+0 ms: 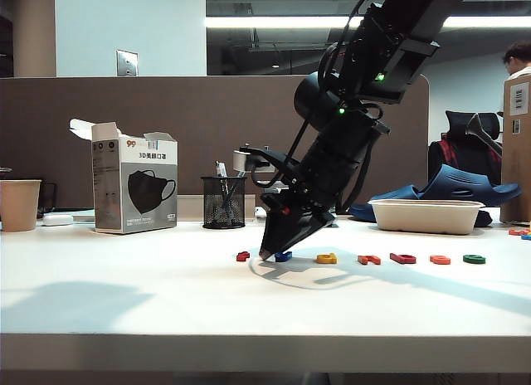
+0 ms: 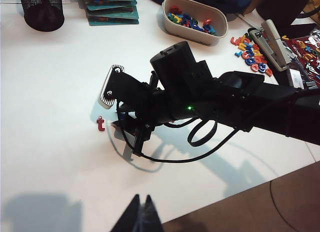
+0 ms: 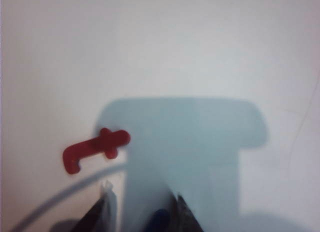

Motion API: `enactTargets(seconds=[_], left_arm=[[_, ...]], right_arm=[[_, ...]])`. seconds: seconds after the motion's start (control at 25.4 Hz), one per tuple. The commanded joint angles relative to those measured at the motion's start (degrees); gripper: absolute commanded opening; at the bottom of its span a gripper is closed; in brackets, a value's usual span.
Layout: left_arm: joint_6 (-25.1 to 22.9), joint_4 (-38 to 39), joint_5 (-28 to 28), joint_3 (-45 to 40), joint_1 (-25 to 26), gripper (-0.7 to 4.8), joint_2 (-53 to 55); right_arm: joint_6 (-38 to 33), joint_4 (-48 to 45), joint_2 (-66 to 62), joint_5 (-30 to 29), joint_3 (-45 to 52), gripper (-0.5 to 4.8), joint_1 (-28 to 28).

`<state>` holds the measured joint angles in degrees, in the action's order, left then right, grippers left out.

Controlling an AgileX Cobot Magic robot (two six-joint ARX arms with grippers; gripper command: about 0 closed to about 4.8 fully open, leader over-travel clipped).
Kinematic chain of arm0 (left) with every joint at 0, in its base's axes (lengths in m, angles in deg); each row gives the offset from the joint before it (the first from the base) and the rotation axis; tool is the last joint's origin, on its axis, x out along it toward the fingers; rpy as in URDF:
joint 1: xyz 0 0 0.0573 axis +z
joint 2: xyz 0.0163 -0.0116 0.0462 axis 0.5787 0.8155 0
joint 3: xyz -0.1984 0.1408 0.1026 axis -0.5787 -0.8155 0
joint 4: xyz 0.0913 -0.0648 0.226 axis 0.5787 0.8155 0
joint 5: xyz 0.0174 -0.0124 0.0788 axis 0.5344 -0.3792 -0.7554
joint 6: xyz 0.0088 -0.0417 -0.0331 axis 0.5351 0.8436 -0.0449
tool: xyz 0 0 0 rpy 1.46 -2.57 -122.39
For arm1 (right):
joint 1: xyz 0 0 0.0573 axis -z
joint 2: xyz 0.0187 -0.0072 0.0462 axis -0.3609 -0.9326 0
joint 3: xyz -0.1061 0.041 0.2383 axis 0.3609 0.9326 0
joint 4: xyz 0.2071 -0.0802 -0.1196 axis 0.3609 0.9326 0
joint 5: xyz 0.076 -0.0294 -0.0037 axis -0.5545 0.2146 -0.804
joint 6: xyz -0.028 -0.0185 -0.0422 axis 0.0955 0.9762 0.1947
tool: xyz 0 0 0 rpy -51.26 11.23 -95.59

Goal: Select the appropriate letters from the row of letter magnets placed on the table to arrange into the word "yes".

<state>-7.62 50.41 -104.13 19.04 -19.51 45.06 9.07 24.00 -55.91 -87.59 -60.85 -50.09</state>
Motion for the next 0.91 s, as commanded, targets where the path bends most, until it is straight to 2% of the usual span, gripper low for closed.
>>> enactTargets(seconds=[0.04,0.39,0.51,0.63,0.91], left_arm=[[-0.04,-0.31,-0.13,0.17,0.02,-0.05,-0.11],[-0.04,-0.31,-0.13,0.17,0.02,-0.05,-0.11],[-0.04,-0.31,-0.15,0.17,0.02,-0.05,-0.11],[-0.04,-0.31,-0.15,0.17,0.02,-0.05,-0.11],[-0.04,-0.33,-0.13,0.17,0.02,-0.05,-0.11]], right_arm=[[0.15,2.16,-0.15,0.24,0.04,1.54,0.11],[0.15,2.01,-0.15,0.37,0.04,1.33,0.11],[0.15,1.95,-0.15,1.84,0.04,1.06,0.13],[0.15,1.92,-0.15,1.92,0.04,1.02,0.15],[0.15,1.27,-0.15,3.39,0.04,0.31,0.15]])
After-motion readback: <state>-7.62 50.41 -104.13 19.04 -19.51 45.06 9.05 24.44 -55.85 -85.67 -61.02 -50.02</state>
